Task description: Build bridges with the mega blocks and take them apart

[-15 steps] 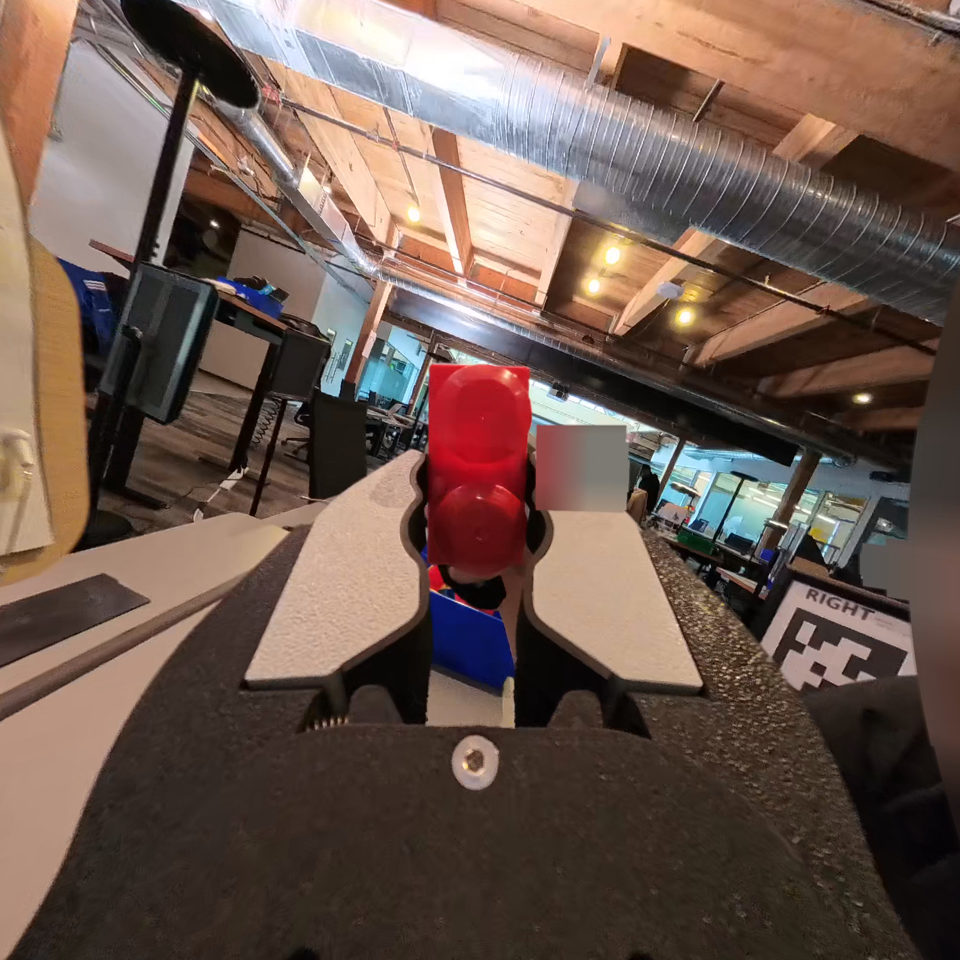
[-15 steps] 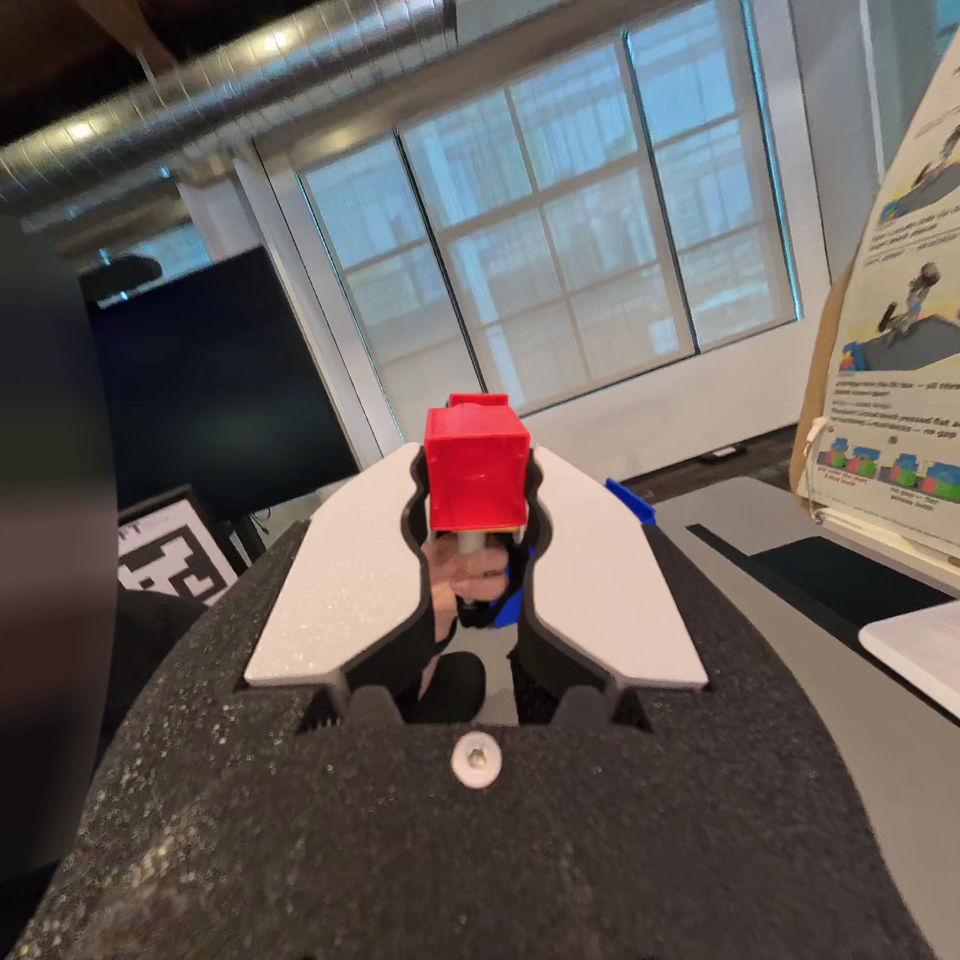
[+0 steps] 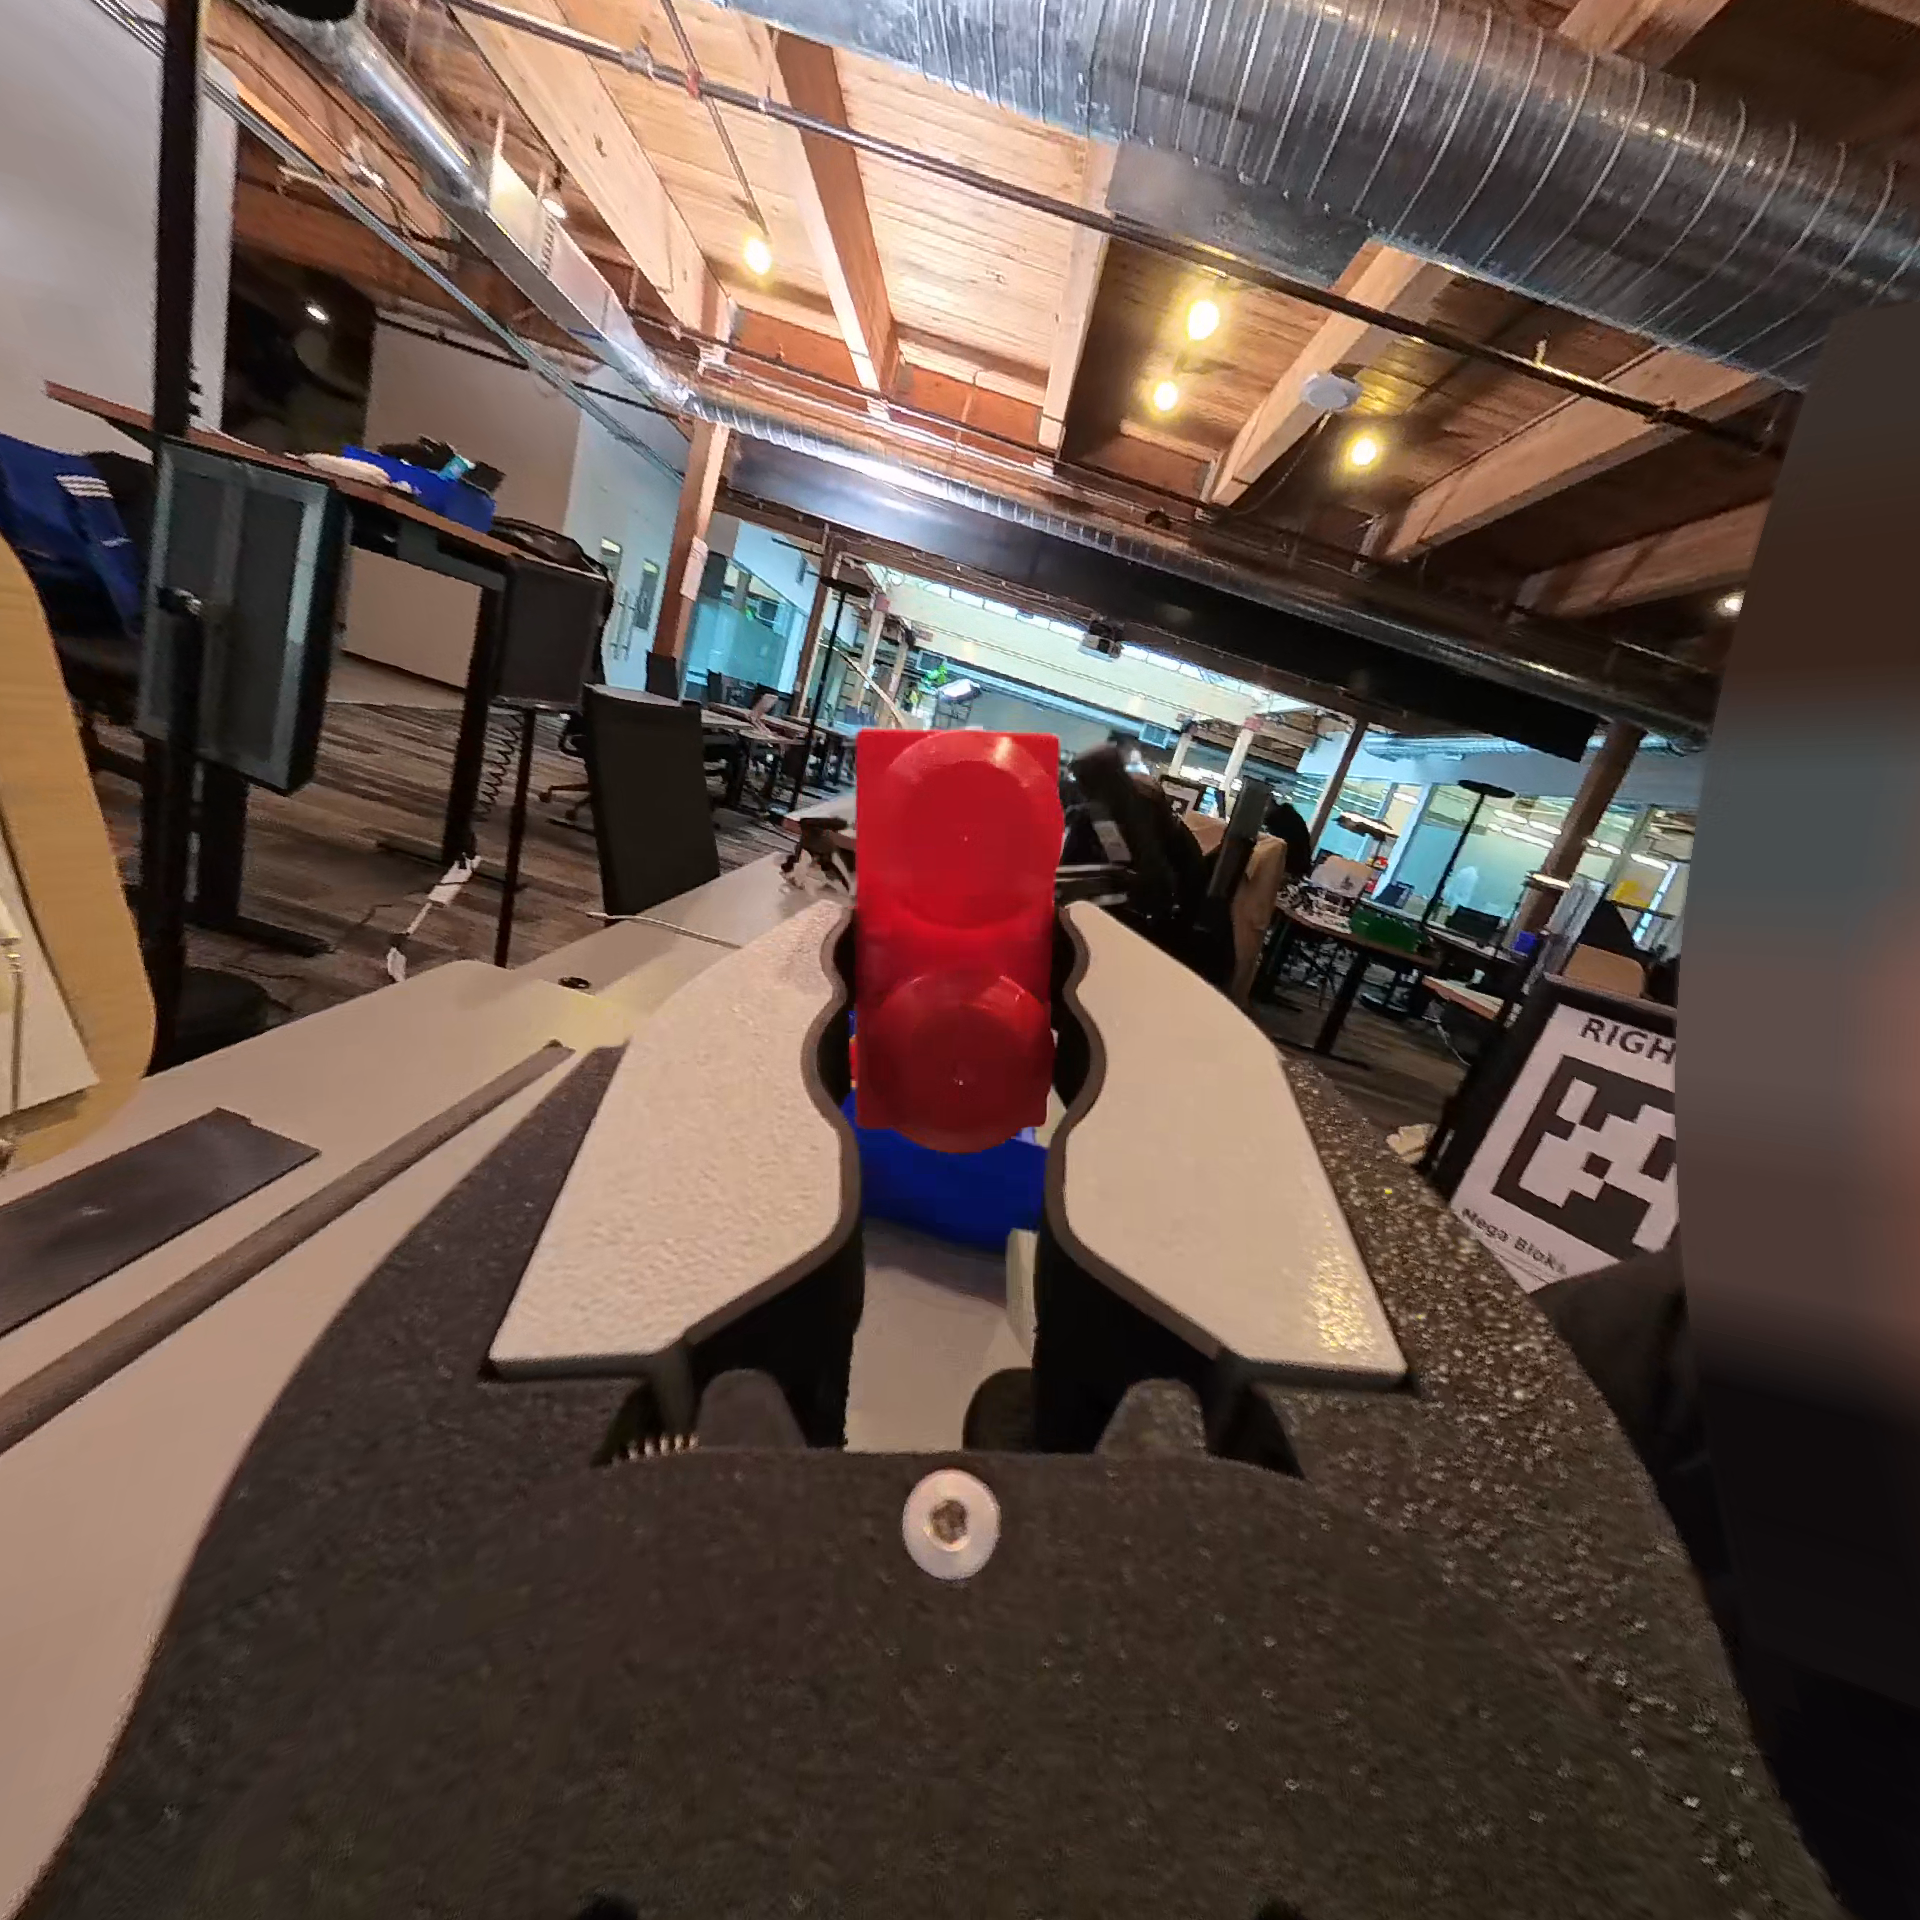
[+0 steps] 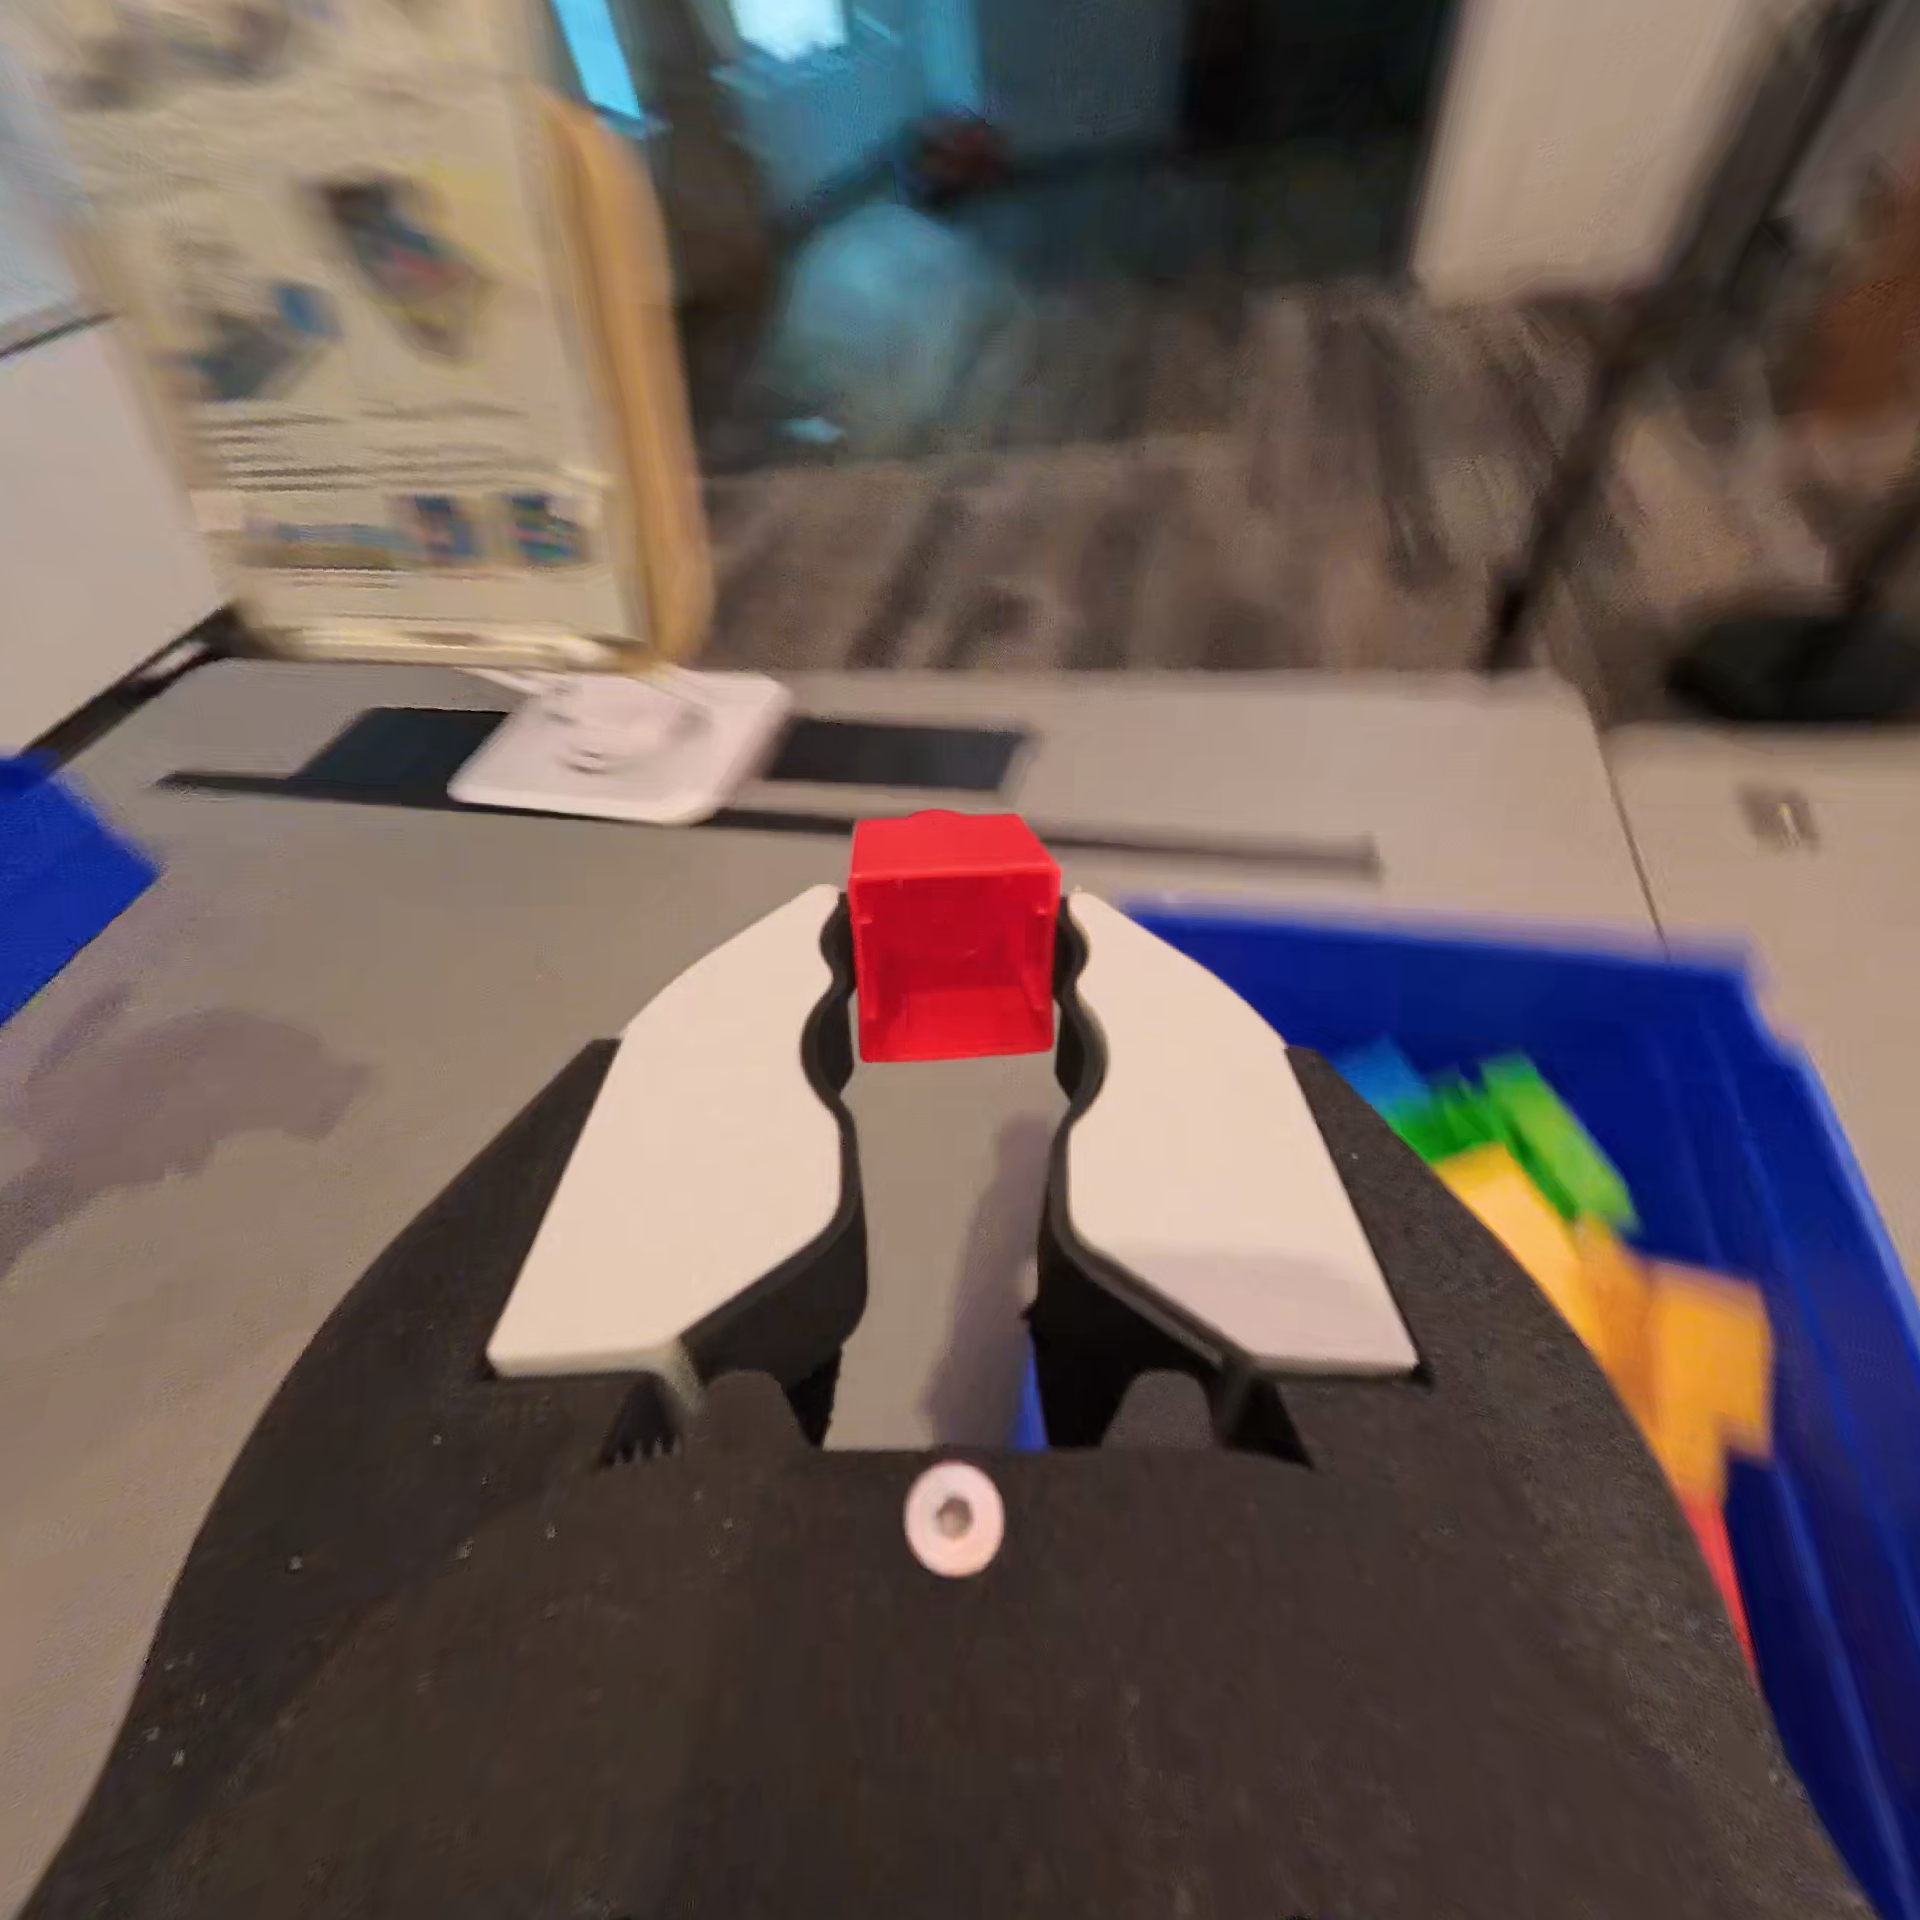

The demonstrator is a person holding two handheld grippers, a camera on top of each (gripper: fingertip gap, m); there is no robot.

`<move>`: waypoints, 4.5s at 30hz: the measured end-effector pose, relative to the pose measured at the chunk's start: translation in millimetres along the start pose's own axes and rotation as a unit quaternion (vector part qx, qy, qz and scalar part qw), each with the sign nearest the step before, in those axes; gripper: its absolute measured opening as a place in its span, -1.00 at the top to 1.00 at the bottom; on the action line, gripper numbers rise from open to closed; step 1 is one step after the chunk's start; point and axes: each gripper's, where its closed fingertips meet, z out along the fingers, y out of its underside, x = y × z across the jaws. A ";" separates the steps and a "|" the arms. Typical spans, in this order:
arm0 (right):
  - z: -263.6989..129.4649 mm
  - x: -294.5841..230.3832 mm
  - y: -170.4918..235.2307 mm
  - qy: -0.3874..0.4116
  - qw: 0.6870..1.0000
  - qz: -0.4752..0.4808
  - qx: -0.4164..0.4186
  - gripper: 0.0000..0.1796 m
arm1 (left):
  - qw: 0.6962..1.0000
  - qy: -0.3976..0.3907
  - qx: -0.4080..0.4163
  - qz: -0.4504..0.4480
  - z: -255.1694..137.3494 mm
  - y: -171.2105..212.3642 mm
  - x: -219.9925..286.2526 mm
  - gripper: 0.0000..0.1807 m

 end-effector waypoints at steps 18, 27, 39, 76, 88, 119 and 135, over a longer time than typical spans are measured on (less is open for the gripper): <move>-24.1 110.4 142.3 0.098 0.949 0.239 -0.180 0.60 | 0.999 0.027 -0.021 -0.012 7.8 11.5 8.7 0.61; -37.6 104.2 103.1 0.119 0.961 0.221 -0.116 0.50 | 0.999 0.029 -0.031 -0.015 10.1 15.8 8.8 0.61; -11.9 -74.5 -43.8 -0.159 0.981 -0.019 0.107 0.31 | 0.999 0.030 -0.019 -0.009 6.8 8.8 11.1 0.61; 35.5 -363.1 -24.6 -0.601 0.795 -0.046 0.073 0.60 | 0.997 0.018 -0.071 0.021 16.1 31.2 4.5 0.61; 20.3 -303.7 -56.8 -0.581 0.804 -0.014 0.125 0.60 | 0.996 -0.018 0.085 -0.008 -35.3 -38.0 -10.7 0.61; -36.4 122.7 161.3 0.123 0.936 0.246 -0.221 0.49 | 1.000 0.029 -0.004 0.007 -4.7 -1.4 7.9 0.61; -28.5 -173.7 -78.6 -0.359 0.911 -0.067 0.193 0.32 | 0.992 0.000 -0.103 0.073 17.0 37.7 8.3 0.61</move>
